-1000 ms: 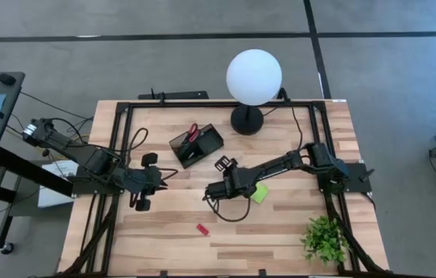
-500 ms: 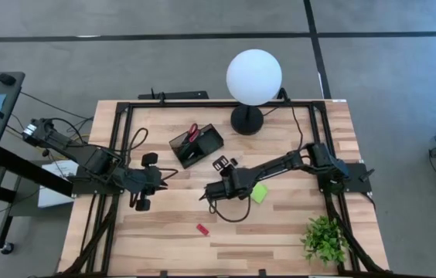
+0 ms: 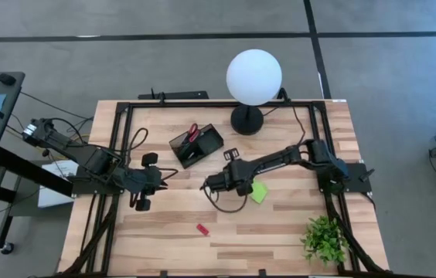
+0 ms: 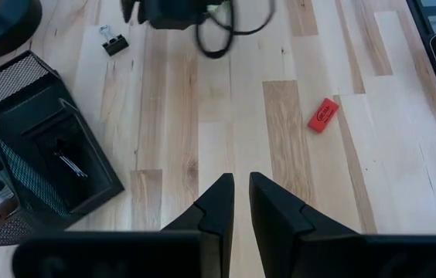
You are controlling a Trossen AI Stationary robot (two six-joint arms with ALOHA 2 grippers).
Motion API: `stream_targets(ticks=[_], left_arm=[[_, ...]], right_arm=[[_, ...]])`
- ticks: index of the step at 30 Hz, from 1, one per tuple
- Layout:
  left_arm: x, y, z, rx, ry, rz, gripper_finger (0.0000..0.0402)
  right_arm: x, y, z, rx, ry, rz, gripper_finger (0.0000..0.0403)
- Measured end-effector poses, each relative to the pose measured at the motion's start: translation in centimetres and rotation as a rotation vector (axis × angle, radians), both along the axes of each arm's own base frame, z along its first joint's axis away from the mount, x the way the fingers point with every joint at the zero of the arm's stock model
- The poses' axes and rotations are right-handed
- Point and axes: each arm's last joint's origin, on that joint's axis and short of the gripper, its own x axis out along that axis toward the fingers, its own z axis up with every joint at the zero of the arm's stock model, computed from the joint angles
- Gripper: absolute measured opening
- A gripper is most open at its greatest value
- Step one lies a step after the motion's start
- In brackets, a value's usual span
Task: Pick and place office supplies into organizer
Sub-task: Put the black binder clip into the black desk organizer
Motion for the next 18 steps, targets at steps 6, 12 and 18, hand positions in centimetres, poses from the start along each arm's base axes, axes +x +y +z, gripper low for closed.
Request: stream_targets(ticks=[6,12,18], left_arm=[[0.0,0.0,0.0,-0.004,0.0,0.005,0.0038],[0.0,0.0,0.0,0.001,0.0,-0.001,0.0038],[0.0,0.0,0.0,0.002,0.0,-0.002,0.0038]], right_arm=[[0.6,-1.5,-0.1,0.048,-0.047,-0.057,0.0078],[1.0,-1.4,-0.1,0.038,-0.058,0.017,0.0122],[0.8,-0.5,-0.1,0.034,0.009,0.137,0.0198]])
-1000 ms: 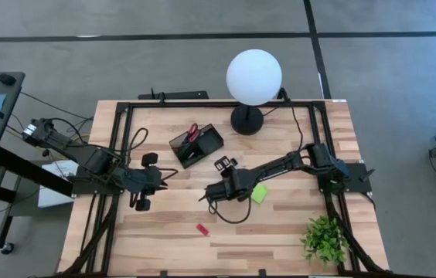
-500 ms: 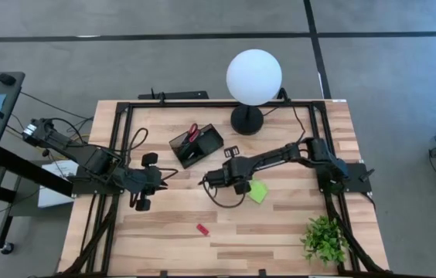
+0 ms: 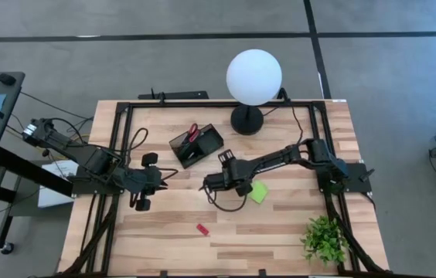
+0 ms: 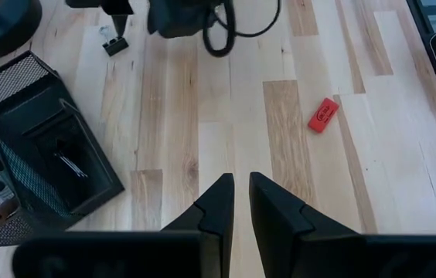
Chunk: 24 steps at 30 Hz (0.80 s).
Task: Pick and place office supplies into organizer
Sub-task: Put the black binder clip into the black desk organizer
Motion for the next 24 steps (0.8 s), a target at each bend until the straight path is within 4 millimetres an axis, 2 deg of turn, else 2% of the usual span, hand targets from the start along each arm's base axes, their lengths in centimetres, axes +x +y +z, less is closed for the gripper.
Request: stream_targets(ticks=[6,9,11,16,19,24], left_arm=[[0.0,0.0,0.0,0.002,0.0,-0.001,0.0038],[0.0,0.0,0.0,0.003,0.0,-0.002,0.0038],[0.0,0.0,0.0,-0.002,0.0,0.002,0.0038],[0.0,0.0,0.0,-0.001,0.0,0.001,0.0038],[0.0,0.0,0.0,0.0,0.0,0.0,0.0038],[0.0,0.0,0.0,-0.004,0.0,0.005,0.0038]], right_arm=[[-0.6,-0.6,-0.1,0.095,0.139,0.104,0.0247],[-0.4,-1.6,0.1,0.084,0.165,0.155,0.025],[-0.1,-2.5,0.9,0.103,0.152,0.168,0.025],[0.9,-5.2,2.7,0.27,0.096,0.163,0.025],[1.2,-6.4,2.9,0.348,0.071,0.19,0.025],[1.1,-7.2,2.8,0.356,0.072,0.185,0.025]])
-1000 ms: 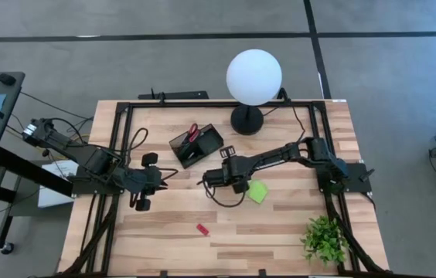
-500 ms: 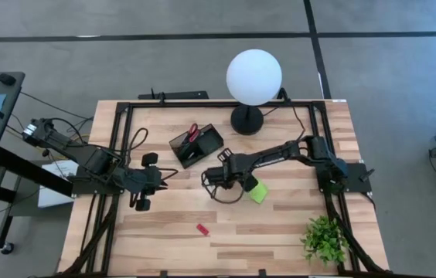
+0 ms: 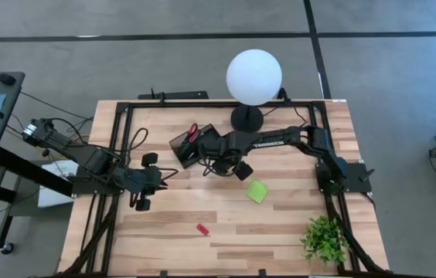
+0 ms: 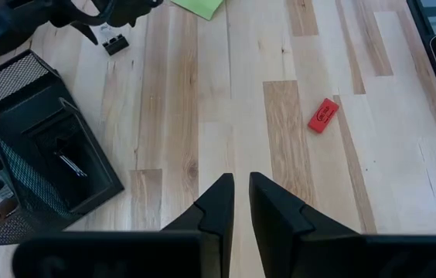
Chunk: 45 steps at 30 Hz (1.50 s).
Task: Pick and place office supplies into organizer
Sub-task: Put the black binder clip into the black desk organizer
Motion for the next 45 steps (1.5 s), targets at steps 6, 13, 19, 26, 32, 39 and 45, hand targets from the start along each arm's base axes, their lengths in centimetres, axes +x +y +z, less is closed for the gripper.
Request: stream_targets(ticks=[6,13,19,26,32,39,45], left_arm=[[0.0,0.0,0.0,0.0,0.0,0.001,0.0038],[0.0,0.0,0.0,0.002,0.0,-0.002,0.0038],[0.0,0.0,0.0,0.0,0.0,0.0,0.0038],[0.0,0.0,0.0,0.001,0.0,-0.001,0.0038],[0.0,0.0,0.0,0.006,0.0,-0.006,0.0038],[0.0,0.0,0.0,0.001,0.0,-0.001,0.0038],[0.0,0.0,0.0,0.004,0.0,-0.004,0.0038]], right_arm=[[0.2,-0.6,0.0,0.012,-0.02,0.019,0.025],[0.0,-1.0,-0.2,0.024,0.004,-0.006,0.025],[0.0,-0.9,-0.2,0.054,0.0,-0.024,0.0249],[0.0,-1.2,-0.4,0.064,-0.01,-0.049,0.0249],[-0.4,-1.1,-1.9,0.07,-0.002,-0.069,0.0249],[-0.2,-1.4,-2.0,0.046,-0.026,-0.06,0.0249],[-0.4,-2.5,-2.0,0.075,-0.023,-0.084,0.0249]])
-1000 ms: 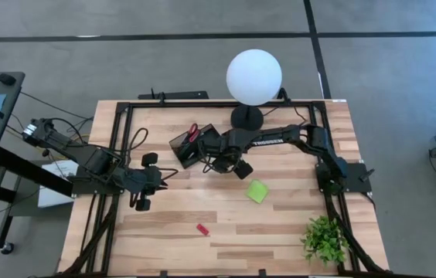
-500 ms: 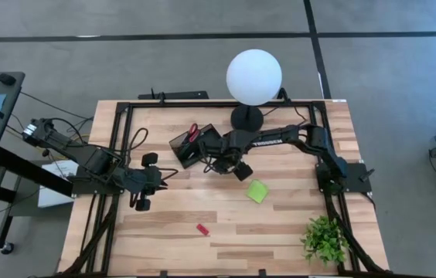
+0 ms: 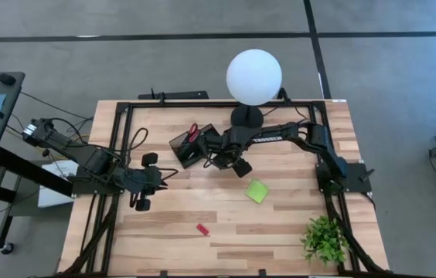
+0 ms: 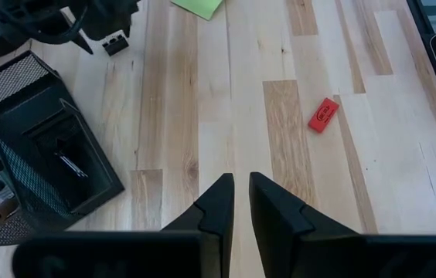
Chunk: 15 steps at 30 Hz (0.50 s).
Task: Pick and place office supplies into organizer
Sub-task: Put the black binder clip into the black desk organizer
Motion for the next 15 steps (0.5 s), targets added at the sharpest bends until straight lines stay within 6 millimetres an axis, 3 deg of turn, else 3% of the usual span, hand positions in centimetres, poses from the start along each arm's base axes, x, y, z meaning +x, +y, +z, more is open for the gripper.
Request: stream_targets(ticks=[8,15], left_arm=[[0.0,0.0,0.0,-0.003,0.0,0.003,0.0038],[0.0,0.0,0.0,-0.003,0.0,0.003,0.0038]], right_arm=[[-0.1,0.1,-0.1,0.027,0.006,-0.005,0.0249],[0.4,0.2,-2.0,0.034,0.043,-0.004,0.0249]])
